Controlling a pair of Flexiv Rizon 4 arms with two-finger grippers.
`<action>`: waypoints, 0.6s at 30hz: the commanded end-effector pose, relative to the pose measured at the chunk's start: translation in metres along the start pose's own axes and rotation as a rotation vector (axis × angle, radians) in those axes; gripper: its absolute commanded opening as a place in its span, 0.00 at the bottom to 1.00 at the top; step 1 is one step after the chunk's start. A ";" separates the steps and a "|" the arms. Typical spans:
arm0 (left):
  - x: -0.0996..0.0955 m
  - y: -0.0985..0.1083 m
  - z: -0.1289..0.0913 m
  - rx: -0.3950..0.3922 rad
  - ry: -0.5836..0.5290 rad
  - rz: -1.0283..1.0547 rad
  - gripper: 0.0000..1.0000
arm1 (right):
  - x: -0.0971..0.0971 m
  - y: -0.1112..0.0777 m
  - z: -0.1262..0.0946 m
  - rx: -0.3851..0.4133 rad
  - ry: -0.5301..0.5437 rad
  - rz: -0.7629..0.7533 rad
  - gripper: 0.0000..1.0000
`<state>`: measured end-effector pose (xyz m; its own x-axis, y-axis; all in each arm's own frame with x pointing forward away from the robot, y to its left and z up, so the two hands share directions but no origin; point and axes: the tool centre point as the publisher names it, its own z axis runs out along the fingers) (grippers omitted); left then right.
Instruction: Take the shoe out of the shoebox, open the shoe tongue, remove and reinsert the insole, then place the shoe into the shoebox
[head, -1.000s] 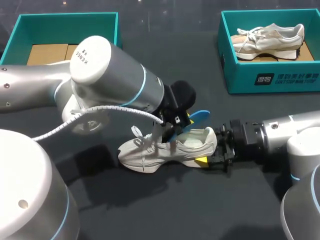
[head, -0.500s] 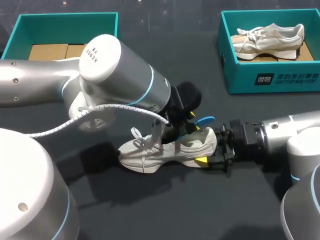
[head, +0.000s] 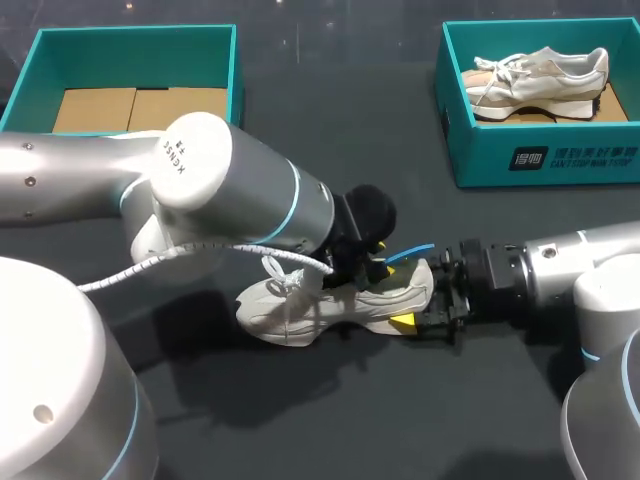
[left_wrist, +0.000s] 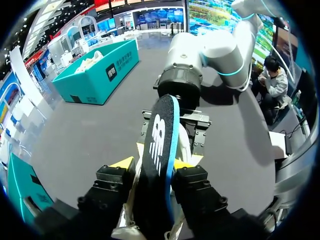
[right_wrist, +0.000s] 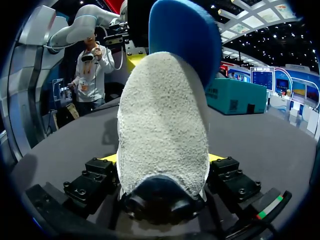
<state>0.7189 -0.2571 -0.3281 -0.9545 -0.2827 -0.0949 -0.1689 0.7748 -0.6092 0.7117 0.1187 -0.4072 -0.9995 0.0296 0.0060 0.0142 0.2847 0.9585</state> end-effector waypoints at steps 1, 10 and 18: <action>0.000 -0.001 0.009 0.003 -0.003 -0.001 0.36 | 0.001 0.002 0.001 0.005 -0.001 0.000 0.00; -0.004 -0.002 0.015 0.011 -0.006 -0.008 0.00 | 0.001 0.002 0.001 0.005 -0.001 0.000 0.00; -0.006 -0.013 0.007 0.008 0.047 -0.017 0.00 | 0.001 0.002 0.001 0.005 -0.001 0.000 0.00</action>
<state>0.7246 -0.2694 -0.3297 -0.9557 -0.2871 -0.0643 -0.1859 0.7588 -0.6242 0.7117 0.1187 -0.4073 -0.9995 0.0297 0.0059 0.0141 0.2847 0.9585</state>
